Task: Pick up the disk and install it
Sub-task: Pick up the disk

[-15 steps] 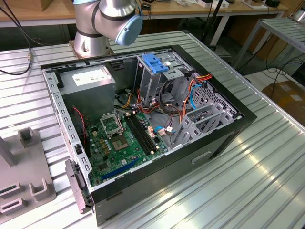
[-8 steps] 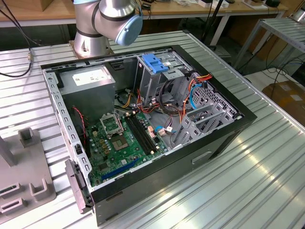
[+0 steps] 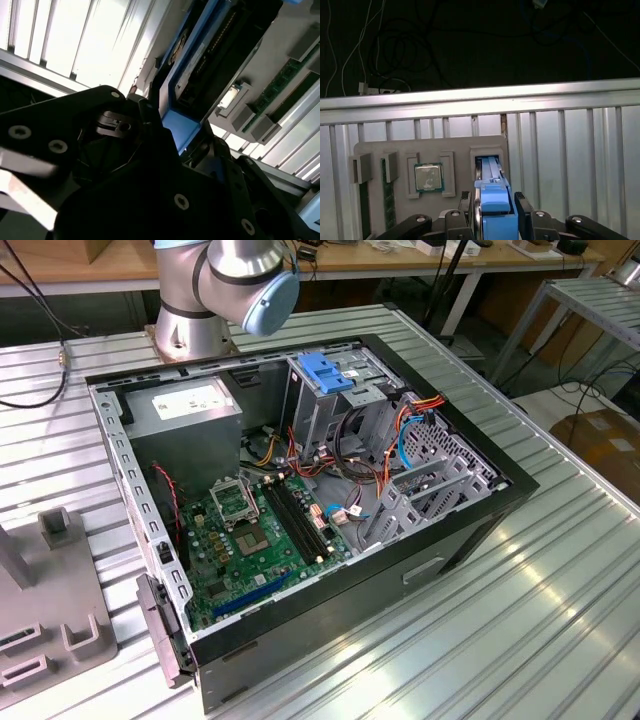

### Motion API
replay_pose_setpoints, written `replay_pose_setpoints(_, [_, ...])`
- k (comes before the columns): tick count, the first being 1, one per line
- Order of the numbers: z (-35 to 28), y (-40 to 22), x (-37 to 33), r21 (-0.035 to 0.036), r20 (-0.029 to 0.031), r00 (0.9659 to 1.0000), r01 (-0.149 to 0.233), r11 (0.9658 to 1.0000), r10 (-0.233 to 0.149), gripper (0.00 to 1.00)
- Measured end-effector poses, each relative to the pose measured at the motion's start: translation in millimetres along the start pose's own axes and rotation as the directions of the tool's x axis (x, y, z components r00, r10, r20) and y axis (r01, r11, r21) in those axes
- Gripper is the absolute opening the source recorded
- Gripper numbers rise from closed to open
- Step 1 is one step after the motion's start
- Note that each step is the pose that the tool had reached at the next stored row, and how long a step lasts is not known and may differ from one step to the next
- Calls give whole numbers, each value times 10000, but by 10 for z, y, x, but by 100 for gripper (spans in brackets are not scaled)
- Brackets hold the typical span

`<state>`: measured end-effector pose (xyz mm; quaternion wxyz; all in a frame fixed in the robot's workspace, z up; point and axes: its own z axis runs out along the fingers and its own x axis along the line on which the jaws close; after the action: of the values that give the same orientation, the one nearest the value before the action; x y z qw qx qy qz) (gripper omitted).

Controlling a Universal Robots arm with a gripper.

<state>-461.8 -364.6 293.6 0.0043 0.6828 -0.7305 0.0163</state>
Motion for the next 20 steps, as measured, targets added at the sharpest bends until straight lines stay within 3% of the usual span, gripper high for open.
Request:
replay_pose_setpoints(5, [5, 1, -19, -2, 0, 10000, 1, 10000, -1, 45])
replay_pose_setpoints(6, [5, 1, -19, -2, -1, 10000, 0, 10000, 0, 37])
replay_pose_setpoints(13, [7, 1, -18, -1, 0, 10000, 11, 10000, -11, 37])
replay_pose_setpoints(18, [10, 1, -13, 15, 9, 9984, 563, 9984, -563, 37])
replay_pose_setpoints(20, [10, 1, -13, 17, 10, 9982, 599, 9982, -599, 37])
